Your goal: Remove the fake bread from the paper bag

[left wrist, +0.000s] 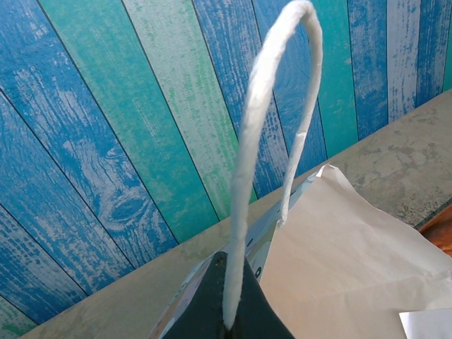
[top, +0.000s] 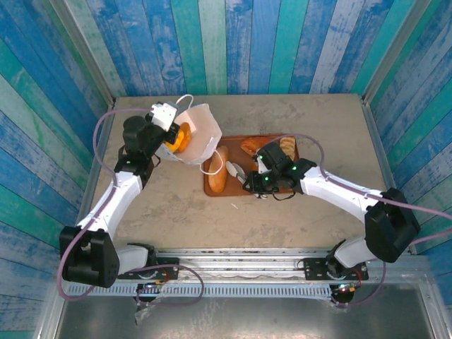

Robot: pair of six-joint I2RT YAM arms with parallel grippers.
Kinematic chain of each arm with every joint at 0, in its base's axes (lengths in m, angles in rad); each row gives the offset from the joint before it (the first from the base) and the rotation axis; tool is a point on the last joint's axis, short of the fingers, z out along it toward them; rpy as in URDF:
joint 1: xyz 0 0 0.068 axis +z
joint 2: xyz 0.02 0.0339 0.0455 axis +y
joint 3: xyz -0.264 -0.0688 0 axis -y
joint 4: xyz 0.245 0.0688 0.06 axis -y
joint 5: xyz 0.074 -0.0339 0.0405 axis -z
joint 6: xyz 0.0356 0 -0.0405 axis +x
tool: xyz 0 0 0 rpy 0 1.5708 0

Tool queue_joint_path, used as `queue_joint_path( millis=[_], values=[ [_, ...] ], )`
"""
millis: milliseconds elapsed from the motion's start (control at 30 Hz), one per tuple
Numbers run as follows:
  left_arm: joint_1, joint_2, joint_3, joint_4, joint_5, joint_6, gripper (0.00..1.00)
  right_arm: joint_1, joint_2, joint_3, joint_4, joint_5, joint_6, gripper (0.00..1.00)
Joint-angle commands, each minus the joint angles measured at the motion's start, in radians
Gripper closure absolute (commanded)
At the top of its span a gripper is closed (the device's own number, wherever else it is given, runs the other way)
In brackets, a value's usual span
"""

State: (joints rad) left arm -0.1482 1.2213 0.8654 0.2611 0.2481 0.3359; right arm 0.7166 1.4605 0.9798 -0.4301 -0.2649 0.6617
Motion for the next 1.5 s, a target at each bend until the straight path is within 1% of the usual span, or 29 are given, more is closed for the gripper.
queue_joint_path(
  millis=[0, 233, 500, 600, 1033, 1467],
  values=[
    [0.000, -0.018, 0.028, 0.000, 0.006, -0.005, 1.00, -0.006, -0.052, 0.014, -0.024, 0.015, -0.004, 0.63],
    [0.000, -0.020, 0.025, -0.001, 0.006, -0.005, 1.00, -0.004, -0.068, 0.035, -0.033, -0.002, 0.007, 0.60],
    [-0.001, -0.023, 0.020, 0.001, 0.005, -0.005, 0.99, -0.005, -0.020, 0.073, -0.078, 0.025, 0.004, 0.55],
    [-0.001, -0.021, 0.020, 0.000, 0.003, -0.003, 1.00, -0.003, -0.006, 0.081, -0.061, -0.006, -0.007, 0.54],
    [0.000, -0.019, 0.015, 0.004, 0.002, -0.001, 1.00, 0.012, 0.068, 0.121, -0.080, -0.031, -0.042, 0.51],
    [-0.001, -0.013, 0.019, 0.003, 0.005, -0.005, 1.00, 0.023, 0.098, 0.141, -0.078, -0.045, -0.069, 0.51]
  ],
)
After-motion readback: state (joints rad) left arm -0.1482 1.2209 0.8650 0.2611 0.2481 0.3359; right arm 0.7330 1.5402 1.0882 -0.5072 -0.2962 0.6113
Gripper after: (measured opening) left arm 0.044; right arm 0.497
